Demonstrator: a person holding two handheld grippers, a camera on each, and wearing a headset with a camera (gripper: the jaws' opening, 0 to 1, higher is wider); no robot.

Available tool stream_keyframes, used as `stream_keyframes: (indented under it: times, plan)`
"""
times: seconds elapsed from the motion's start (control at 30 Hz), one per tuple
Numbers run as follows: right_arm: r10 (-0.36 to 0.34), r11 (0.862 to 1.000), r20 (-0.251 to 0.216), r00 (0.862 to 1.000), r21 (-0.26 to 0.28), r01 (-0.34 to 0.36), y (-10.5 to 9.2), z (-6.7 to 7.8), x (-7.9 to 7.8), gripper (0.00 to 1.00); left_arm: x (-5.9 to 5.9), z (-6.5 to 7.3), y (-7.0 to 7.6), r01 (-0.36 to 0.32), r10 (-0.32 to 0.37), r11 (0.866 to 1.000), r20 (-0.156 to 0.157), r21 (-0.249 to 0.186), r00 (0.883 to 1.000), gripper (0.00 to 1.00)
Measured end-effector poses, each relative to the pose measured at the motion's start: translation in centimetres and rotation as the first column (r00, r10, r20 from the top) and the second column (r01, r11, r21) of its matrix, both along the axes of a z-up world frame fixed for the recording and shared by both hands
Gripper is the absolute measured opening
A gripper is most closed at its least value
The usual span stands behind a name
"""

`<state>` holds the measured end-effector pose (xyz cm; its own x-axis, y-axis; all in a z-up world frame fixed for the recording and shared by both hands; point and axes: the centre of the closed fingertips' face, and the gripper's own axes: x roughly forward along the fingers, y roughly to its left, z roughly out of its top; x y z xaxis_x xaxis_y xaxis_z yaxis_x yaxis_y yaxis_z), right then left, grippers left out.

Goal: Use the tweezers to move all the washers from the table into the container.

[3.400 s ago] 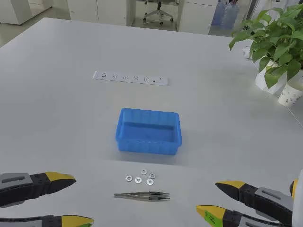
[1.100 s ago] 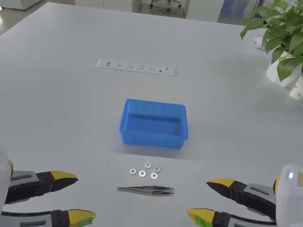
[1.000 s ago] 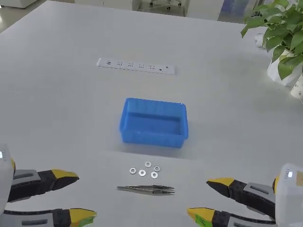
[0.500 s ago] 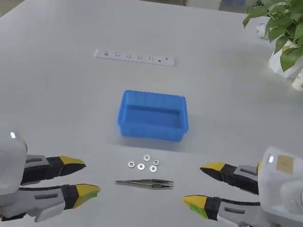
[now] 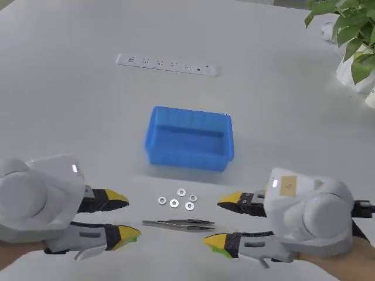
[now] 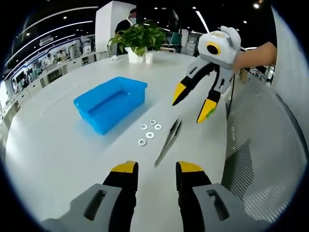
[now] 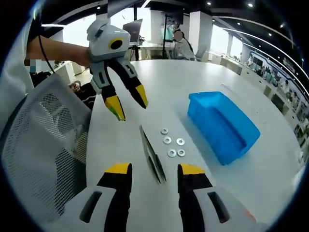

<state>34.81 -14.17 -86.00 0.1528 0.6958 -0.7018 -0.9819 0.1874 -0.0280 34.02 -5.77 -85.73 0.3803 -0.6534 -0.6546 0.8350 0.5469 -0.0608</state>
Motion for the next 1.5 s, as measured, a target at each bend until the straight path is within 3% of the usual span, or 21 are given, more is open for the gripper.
stream_keyframes:
  times: [0.1,0.17,0.27,0.33,0.43,0.6,0.8,1.0,1.1,1.4,1.5]
  plan:
    - [0.053,0.998,0.000,0.999,-0.035,-0.053,1.1,-0.8,0.1,0.34,0.8,-1.0,-0.7,0.017,-0.017,1.000,-0.010,0.008,1.000,0.34]
    - [0.046,0.998,-0.015,0.999,-0.039,-0.047,1.5,-1.0,0.5,0.30,1.1,-1.6,-1.1,0.027,-0.026,0.999,-0.026,0.018,0.999,0.34]
    - [0.061,0.997,-0.025,0.998,-0.046,-0.062,1.9,-1.3,0.7,0.29,1.0,-1.9,-2.0,0.063,-0.063,0.998,-0.046,0.011,0.997,0.34]
    - [0.093,0.993,-0.035,0.995,-0.075,-0.095,1.9,-1.7,0.6,0.27,1.0,-2.4,-2.2,0.088,-0.087,0.996,-0.051,0.031,0.995,0.33]
    - [0.126,0.986,-0.042,0.991,-0.103,-0.129,1.9,-2.0,0.4,0.25,1.3,-2.9,-2.2,0.092,-0.090,0.995,-0.055,0.049,0.994,0.31]
    - [0.174,0.972,-0.065,0.983,-0.146,-0.182,2.0,-2.8,0.2,0.22,1.8,-2.8,-2.7,0.108,-0.106,0.993,-0.040,0.040,0.994,0.27]
    - [0.219,0.956,-0.069,0.973,-0.185,-0.229,2.3,-3.1,0.1,0.18,1.1,-2.8,-3.5,0.173,-0.170,0.984,-0.048,0.053,0.984,0.22]
    - [0.238,0.945,-0.069,0.969,-0.212,-0.247,2.3,-3.2,0.4,0.16,1.3,-3.0,-3.4,0.214,-0.212,0.970,-0.027,0.118,0.977,0.13]
    - [0.243,0.942,-0.067,0.968,-0.222,-0.252,2.3,-3.2,0.5,0.15,1.0,-3.1,-3.3,0.244,-0.241,0.961,-0.041,0.133,0.970,0.09]
    - [0.263,0.931,-0.063,0.963,-0.244,-0.270,2.2,-3.2,0.6,0.12,1.0,-3.2,-3.4,0.295,-0.290,0.941,-0.053,0.166,0.955,0.07]
    - [0.278,0.925,-0.054,0.959,-0.255,-0.282,2.2,-3.2,0.5,0.11,1.0,-3.2,-3.5,0.325,-0.325,0.921,-0.036,0.216,0.945,0.07]
